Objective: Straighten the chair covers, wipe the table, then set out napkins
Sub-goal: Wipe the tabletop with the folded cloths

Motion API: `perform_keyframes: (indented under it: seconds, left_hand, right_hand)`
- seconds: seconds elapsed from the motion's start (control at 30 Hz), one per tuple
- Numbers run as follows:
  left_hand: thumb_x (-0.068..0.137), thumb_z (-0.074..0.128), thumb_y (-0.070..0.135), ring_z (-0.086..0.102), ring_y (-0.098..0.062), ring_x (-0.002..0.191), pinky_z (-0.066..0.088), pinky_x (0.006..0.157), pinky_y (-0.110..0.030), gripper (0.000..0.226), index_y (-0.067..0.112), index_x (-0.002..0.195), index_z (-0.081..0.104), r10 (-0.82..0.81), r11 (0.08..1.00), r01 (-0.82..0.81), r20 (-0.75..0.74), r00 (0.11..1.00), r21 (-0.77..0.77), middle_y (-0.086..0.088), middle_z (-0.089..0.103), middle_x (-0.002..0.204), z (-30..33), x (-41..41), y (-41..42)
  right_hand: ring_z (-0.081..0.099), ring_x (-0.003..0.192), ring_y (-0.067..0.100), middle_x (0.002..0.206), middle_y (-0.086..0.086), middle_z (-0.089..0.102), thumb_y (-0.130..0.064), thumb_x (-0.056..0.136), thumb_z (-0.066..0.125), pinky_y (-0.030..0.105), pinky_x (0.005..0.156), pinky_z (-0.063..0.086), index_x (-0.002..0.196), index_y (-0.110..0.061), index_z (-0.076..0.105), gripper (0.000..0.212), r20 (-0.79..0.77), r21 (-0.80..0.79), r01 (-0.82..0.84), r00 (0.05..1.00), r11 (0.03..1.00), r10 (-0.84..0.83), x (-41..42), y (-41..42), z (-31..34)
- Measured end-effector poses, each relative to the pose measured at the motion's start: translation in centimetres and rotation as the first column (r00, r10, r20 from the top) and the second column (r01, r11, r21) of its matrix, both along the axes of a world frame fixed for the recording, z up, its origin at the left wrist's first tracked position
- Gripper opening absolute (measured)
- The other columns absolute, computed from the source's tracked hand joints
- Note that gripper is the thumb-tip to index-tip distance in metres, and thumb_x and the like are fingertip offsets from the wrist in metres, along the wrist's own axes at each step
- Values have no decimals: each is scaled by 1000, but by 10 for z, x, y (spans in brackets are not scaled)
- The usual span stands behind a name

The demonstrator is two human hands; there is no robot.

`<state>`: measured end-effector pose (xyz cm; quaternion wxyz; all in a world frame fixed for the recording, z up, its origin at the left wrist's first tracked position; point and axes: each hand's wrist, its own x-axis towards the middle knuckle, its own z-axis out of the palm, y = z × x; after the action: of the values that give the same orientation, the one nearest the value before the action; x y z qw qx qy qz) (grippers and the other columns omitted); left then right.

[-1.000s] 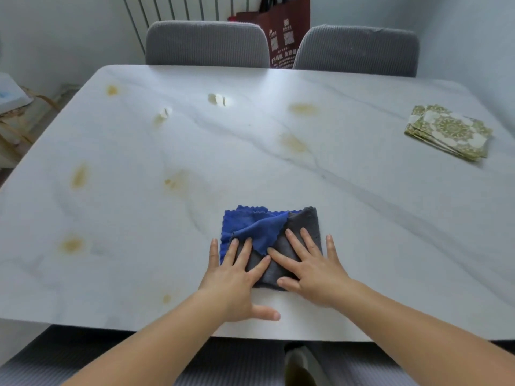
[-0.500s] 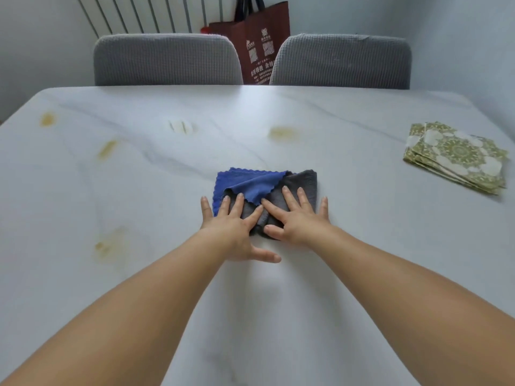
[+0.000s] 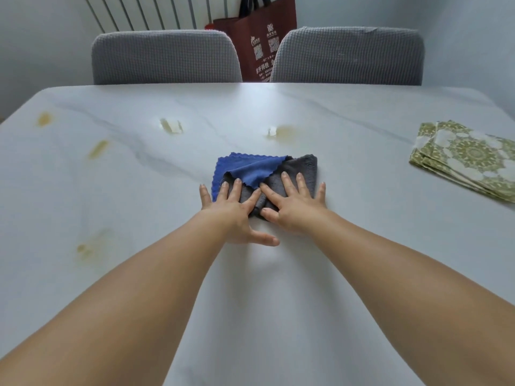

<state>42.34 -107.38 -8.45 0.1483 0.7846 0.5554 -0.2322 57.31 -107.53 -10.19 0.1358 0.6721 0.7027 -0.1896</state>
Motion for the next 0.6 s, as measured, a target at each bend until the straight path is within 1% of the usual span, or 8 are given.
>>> perform_keyframes:
  seconds: [0.23,0.4,0.6]
  left_hand:
    - [51,31,96,-26,-31,140,-19,103,-65,119,40,141,-24,-71,995,71,5,997,-68,-8,-29,153,6,-12,-72]
    - [56,35,94,-27,-33,139,-20,105,-64,118,37,143,-21,-164,982,164,14,986,-97,-10,-28,153,12,-18,-124]
    - [60,37,92,-31,-33,138,-24,101,-62,116,35,144,-20,-285,952,287,38,958,-107,-11,-27,153,16,-46,-179]
  right_hand:
    - [-28,140,28,155,-2,-27,-67,90,23,65,105,-15,140,-55,-11,62,-7,-31,-36,999,999,36,0,-78,4]
    - [-30,140,27,154,-2,-29,-65,90,23,64,106,-14,141,-54,-11,62,-7,-64,20,1000,998,-20,-7,-143,8]
    - [-31,139,28,153,-1,-31,-65,90,25,63,107,-13,139,-55,-14,63,5,-92,80,997,993,-79,-32,-212,9]
